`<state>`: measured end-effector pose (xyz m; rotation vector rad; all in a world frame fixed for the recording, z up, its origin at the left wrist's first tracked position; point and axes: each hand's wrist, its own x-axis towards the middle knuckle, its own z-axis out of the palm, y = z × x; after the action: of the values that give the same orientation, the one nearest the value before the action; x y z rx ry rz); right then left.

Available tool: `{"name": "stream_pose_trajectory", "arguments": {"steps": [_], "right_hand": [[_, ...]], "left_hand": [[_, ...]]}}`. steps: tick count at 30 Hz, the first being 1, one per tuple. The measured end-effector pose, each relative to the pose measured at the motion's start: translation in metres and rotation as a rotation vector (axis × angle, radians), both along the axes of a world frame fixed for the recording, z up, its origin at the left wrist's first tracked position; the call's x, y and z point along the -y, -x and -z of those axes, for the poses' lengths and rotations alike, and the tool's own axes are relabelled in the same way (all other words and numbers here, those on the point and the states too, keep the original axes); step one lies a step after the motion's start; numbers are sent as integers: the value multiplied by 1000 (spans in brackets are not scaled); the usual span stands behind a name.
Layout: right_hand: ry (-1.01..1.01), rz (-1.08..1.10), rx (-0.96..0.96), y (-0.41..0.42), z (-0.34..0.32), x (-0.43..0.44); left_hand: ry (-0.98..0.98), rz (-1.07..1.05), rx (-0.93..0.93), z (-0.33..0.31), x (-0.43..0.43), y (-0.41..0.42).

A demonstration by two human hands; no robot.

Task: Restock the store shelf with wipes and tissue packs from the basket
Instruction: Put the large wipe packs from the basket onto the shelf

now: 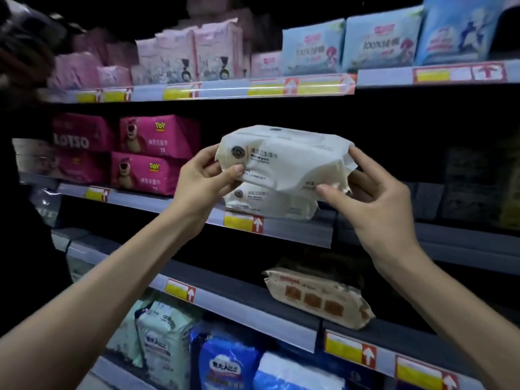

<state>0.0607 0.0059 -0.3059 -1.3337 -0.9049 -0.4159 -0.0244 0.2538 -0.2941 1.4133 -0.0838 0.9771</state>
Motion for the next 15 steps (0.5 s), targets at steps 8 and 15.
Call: {"name": "stream_pose_trajectory", "arguments": {"steps": [8,15], "right_hand": [[164,271,47,-64,-25,-75],[241,394,30,-71,-13,-83]], "left_hand": [[-110,-295,-142,-20,-68,-76],[-16,-469,-282,3,-72,-84]]}}
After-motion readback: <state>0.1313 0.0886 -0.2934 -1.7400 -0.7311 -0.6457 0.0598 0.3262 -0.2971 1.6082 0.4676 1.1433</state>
